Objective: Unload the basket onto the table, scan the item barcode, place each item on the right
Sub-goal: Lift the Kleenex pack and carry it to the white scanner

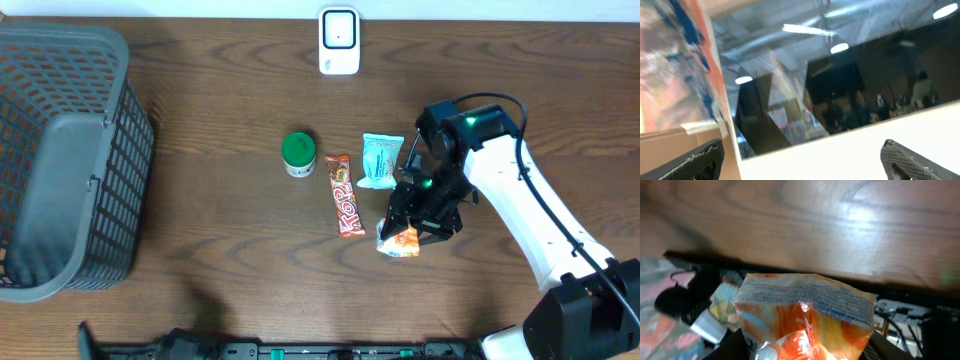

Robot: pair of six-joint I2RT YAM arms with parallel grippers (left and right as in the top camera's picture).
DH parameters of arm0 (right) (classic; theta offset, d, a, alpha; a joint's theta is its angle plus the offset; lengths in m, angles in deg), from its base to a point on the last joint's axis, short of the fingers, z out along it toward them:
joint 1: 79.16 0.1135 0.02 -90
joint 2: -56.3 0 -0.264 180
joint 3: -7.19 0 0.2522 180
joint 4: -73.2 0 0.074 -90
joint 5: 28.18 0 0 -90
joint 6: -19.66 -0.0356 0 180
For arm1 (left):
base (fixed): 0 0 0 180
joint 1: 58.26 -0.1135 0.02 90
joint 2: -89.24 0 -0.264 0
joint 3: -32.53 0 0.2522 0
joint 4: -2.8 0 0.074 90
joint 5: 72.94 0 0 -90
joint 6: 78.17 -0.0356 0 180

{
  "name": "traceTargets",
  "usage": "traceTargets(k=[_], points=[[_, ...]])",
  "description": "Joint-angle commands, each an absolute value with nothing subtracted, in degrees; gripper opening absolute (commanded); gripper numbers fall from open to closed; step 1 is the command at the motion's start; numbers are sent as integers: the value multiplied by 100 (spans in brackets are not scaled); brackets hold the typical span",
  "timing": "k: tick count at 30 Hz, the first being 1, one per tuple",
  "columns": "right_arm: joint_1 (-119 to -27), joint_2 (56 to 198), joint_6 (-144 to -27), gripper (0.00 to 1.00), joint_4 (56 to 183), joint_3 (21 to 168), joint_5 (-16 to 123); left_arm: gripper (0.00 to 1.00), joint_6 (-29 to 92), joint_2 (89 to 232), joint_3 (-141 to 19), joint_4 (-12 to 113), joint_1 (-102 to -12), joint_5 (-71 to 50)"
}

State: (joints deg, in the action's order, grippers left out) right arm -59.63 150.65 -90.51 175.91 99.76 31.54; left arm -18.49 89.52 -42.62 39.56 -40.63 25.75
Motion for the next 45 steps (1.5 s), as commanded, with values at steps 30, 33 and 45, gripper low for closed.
traceTargets(k=[30, 33, 45], points=[[-5515, 15404, -8535, 46, 10000, 10083, 6928, 100, -114, 8950, 947, 1311, -4079, 2610], [-5511, 15795, -8415, 44, 9207, 10083, 6992, 100, -114, 8950, 1303, 914, -4083, 2612], [-5513, 17723, -7982, 40, 7367, 11082, 7293, 100, -118, 8952, 1684, 872, -4085, 2697]])
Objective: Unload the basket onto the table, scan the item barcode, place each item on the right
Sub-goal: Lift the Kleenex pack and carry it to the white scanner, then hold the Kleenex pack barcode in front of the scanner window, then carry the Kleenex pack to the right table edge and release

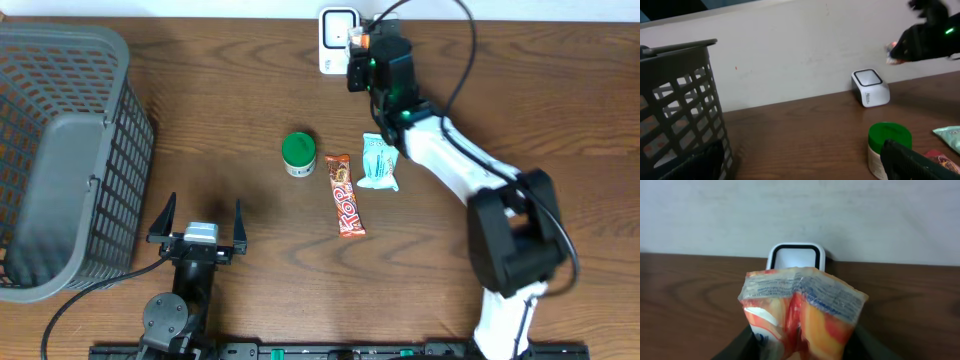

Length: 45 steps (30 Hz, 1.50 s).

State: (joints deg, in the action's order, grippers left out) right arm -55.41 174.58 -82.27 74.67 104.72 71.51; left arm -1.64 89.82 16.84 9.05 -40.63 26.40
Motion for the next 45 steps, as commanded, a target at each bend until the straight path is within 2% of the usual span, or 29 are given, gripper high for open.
traceTargets(k=[1, 13, 22, 32, 39, 45], points=[[-5515, 17882, -7938, 40, 7371, 11294, 7298, 100, -120, 8952, 1684, 870, -4083, 2697], [-5522, 20013, -7711, 41, 7817, 13847, 7403, 100, -352, 8952, 1854, 879, -4083, 2697], [-5517, 20219, -7691, 41, 8339, 14279, 7656, 100, -352, 8954, 1854, 1047, -4085, 2697], [-5653, 18881, -7693, 30, 11745, 14957, 7704, 100, -348, 8954, 1854, 1045, -4083, 2690], [-6289, 17644, -8281, 35, 14824, 14957, 8128, 100, -328, 8954, 1854, 1071, -4083, 2581], [-7480, 17404, -8931, 37, 17198, 14937, 8128, 100, 61, 8954, 1854, 1073, -4083, 2218]])
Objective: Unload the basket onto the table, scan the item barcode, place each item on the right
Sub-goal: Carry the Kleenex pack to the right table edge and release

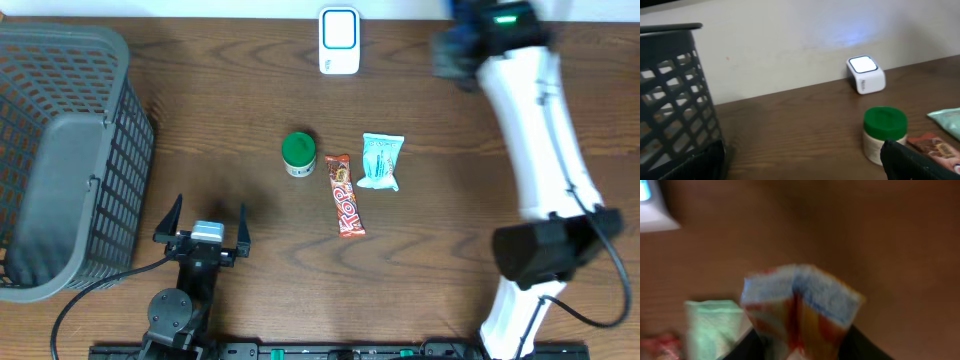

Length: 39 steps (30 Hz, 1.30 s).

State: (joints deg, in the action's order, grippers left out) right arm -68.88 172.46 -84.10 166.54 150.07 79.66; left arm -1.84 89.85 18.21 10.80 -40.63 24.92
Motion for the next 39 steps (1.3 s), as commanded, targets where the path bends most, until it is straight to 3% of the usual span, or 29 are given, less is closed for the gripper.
traceTargets(k=[1, 5, 12, 18, 20, 23, 26, 39], points=[[-7751, 17408, -8941, 39, 17447, 14880, 8128, 100, 61, 8954, 1854, 1075, -4083, 2166], [-8735, 17408, -8935, 33, 17668, 14553, 8323, 100, 61, 8954, 1854, 1071, -4083, 2153], [-10560, 17408, -9132, 31, 16708, 13604, 7949, 100, 63, 8954, 1854, 1093, -4083, 2151], [-11405, 17408, -9132, 35, 15847, 12795, 7794, 100, 61, 8954, 1854, 1335, -4083, 2151], [-11558, 17408, -9134, 43, 15650, 12603, 7735, 100, 61, 8954, 1854, 1473, -4083, 2153], [-11644, 17410, -9134, 66, 15395, 12448, 7650, 100, 61, 8954, 1854, 1617, -4083, 2153], [-11600, 17406, -9129, 99, 15314, 12540, 7647, 100, 59, 8954, 1854, 1609, -4083, 2151], [-10992, 17382, -9110, 99, 16140, 14111, 5803, 100, 61, 8954, 1854, 1143, -4083, 2312]])
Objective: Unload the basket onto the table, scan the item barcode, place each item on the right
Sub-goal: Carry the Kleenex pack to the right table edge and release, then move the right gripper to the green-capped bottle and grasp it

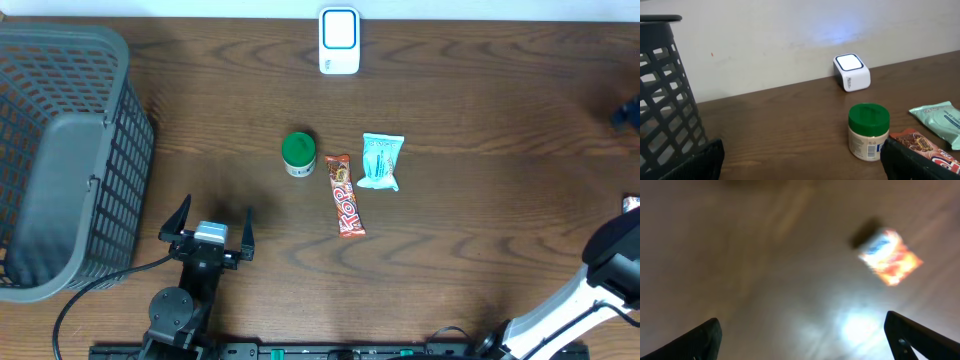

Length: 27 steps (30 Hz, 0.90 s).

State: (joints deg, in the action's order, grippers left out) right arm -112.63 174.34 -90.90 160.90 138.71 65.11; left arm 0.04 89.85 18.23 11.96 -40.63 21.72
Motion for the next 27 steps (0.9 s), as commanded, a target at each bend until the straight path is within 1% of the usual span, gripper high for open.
traceTargets(k=[1, 4, 7, 13, 19, 23, 25, 27], points=[[-10877, 17362, -9110, 99, 16136, 14133, 5800, 100, 61, 8954, 1854, 1132, -4083, 2503], [-10457, 17290, -9110, 99, 16138, 14133, 5803, 100, 63, 8954, 1854, 1126, -4083, 3165], [-10026, 17233, -9105, 99, 16175, 14133, 5809, 100, 57, 8954, 1854, 1130, -4083, 3460], [-9196, 17058, -9112, 99, 16201, 14133, 5807, 100, 59, 8954, 1854, 1231, -4083, 3451], [-8339, 16822, -9132, 99, 16310, 14133, 5807, 100, 59, 8954, 1854, 1952, -4083, 3449], [-7753, 16684, -9237, 99, 16227, 14133, 5848, 100, 59, 8989, 1852, 1917, -4083, 3451], [-7303, 16676, -9274, 99, 16085, 14133, 5873, 100, 59, 8987, 1852, 1917, -4083, 3451], [-7032, 16689, -9497, 99, 16039, 14109, 6021, 100, 59, 8961, 1852, 1912, -4085, 3451]])
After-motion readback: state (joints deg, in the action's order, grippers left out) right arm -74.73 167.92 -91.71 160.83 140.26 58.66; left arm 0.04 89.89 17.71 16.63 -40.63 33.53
